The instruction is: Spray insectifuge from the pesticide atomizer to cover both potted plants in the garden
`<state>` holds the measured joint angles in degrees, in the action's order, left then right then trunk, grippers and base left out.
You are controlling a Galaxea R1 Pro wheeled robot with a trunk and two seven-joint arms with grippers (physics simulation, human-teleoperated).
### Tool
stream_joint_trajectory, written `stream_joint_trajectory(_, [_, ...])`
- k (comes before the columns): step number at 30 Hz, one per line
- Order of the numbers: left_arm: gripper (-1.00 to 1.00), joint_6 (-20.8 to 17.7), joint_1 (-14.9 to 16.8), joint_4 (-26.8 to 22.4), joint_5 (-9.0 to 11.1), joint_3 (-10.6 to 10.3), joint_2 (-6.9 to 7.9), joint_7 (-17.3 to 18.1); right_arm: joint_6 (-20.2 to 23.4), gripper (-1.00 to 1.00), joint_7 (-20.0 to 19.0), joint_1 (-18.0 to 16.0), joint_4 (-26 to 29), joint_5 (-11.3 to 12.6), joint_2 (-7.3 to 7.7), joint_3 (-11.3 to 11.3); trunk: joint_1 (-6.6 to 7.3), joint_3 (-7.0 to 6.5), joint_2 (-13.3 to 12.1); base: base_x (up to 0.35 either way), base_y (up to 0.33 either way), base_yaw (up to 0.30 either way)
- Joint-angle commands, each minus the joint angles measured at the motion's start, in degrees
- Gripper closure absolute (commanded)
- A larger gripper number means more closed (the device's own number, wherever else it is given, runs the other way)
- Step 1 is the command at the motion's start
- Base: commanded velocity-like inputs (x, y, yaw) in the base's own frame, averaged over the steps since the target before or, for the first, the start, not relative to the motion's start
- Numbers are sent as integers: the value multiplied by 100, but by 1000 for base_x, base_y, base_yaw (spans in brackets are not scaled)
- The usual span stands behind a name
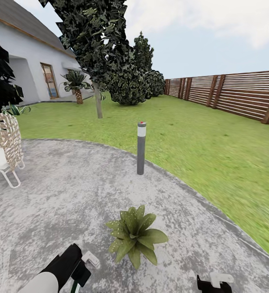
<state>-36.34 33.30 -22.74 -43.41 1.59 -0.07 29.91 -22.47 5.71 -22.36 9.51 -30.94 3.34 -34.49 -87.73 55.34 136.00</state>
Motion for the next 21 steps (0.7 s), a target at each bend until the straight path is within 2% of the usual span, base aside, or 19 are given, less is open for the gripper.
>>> stream_joint_trajectory(1, [100, -14, 1, -11, -53, 17, -2, 50, -21, -100, 26, -5, -10, -61, 0, -31, 1, 5, 2, 0, 0, 276])
stream_joint_trajectory(7, [100, -14, 1, -6, -53, 18, -2, 50, -20, -100, 26, -5, -10, -61, 0, -31, 1, 5, 2, -12, -7, 276])
stream_joint_trajectory(12, [100, -14, 1, -11, -53, 17, -2, 50, -21, -100, 26, -5, -10, -61, 0, -31, 1, 5, 2, -165, -162, 276])
stream_joint_trajectory(15, [100, -14, 1, -11, -53, 17, -2, 50, -21, -100, 25, -5, -7, -61, 0, -31, 1, 5, 2, 14, -210, 257])
stream_joint_trajectory(21, [100, -14, 1, -11, -53, 25, -2, 50, -21, -100, 26, -5, -1, -69, 58, -31, 1, 5, 2, 125, -186, 29])
